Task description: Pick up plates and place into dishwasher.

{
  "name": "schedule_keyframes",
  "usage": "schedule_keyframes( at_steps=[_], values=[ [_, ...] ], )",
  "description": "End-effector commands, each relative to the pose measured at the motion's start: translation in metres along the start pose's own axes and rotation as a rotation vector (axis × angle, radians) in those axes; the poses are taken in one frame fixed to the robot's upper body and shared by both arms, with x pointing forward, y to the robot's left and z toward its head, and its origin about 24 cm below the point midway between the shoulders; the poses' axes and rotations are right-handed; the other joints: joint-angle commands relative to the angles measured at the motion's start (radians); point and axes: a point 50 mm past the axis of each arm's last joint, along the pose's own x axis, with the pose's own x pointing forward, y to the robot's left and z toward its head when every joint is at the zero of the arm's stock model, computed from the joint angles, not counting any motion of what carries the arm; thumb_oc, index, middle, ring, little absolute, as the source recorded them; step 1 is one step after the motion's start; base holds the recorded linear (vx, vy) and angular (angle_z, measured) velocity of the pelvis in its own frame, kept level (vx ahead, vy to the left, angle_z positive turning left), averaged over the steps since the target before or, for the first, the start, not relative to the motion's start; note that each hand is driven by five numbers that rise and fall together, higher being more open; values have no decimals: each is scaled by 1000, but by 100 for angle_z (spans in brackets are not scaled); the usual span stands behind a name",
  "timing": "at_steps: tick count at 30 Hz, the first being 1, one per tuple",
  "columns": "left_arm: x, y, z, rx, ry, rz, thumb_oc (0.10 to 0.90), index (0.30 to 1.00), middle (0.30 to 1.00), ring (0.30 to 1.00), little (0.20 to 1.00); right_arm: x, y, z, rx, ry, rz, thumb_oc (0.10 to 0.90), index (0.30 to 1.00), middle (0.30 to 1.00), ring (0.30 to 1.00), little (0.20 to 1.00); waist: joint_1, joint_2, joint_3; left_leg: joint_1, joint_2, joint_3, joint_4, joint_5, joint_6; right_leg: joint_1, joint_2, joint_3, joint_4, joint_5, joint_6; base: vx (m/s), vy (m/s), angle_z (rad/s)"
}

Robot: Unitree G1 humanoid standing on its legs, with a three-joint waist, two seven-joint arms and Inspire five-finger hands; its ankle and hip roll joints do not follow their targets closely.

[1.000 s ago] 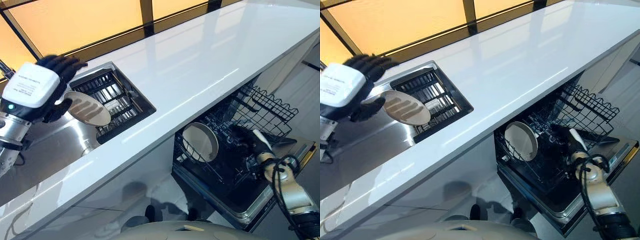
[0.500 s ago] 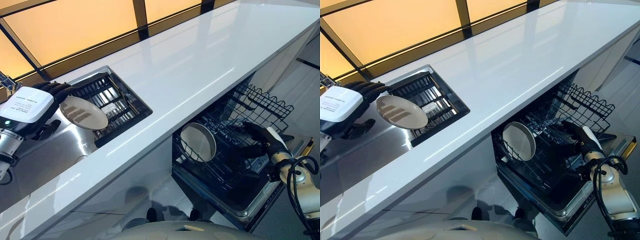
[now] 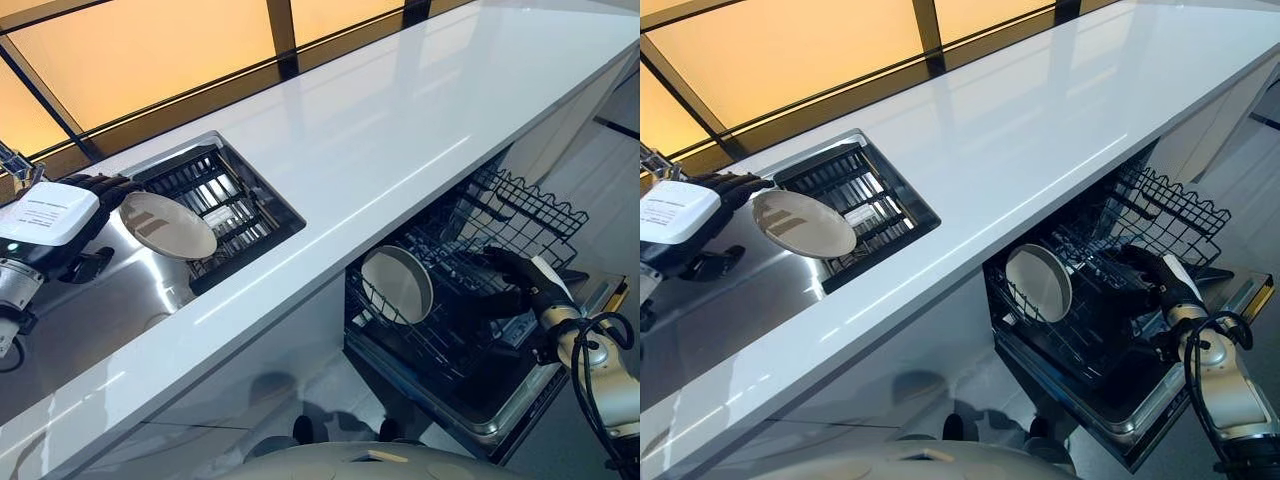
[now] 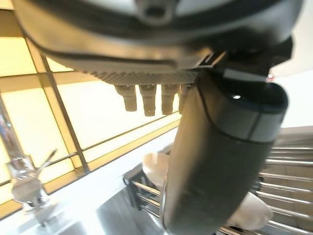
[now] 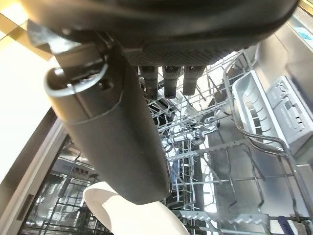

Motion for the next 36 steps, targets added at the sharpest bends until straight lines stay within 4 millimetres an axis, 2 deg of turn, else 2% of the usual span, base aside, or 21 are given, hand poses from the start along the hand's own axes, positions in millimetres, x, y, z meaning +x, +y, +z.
schedule_keyframes(
  at_steps=[1,5,17,30,34,36],
  values=[
    [19,56,-26,47,90,264,800,900,900,900,900,10,-28,56,-64,-244,-93,800,900,900,900,900,-20,-42,-41,8,-30,46,3,-41,-3,23,-6,2,4,-2,63,0,0,0],
    [26,60,-24,40,61,312,800,900,900,900,900,13,-24,54,-68,-233,-84,800,900,900,900,900,-24,-43,-42,9,-30,49,3,-42,-2,23,-6,4,4,-2,63,0,0,0],
    [34,51,-19,78,32,221,800,900,900,900,900,14,-24,50,-75,-210,-76,800,900,900,900,900,-38,-41,-40,15,-28,62,3,-47,-1,20,-2,21,4,0,64,4,0,-5],
    [35,35,-24,85,68,38,800,900,900,900,900,13,-26,47,-75,-201,-78,800,900,900,900,900,-46,-38,-35,18,-27,72,3,-49,0,19,-1,28,4,2,67,-1,2,-1],
    [38,34,-24,61,76,-14,800,900,900,900,900,15,-26,51,-65,-215,-76,800,900,900,900,900,-48,-37,-34,19,-27,70,3,-48,1,20,0,28,4,2,67,-3,2,-1],
    [41,26,-24,36,93,-45,800,900,900,900,900,17,-24,55,-59,-228,-77,800,900,900,900,900,-48,-38,-33,18,-28,69,3,-49,2,20,1,28,4,2,66,0,0,0]
  ],
)
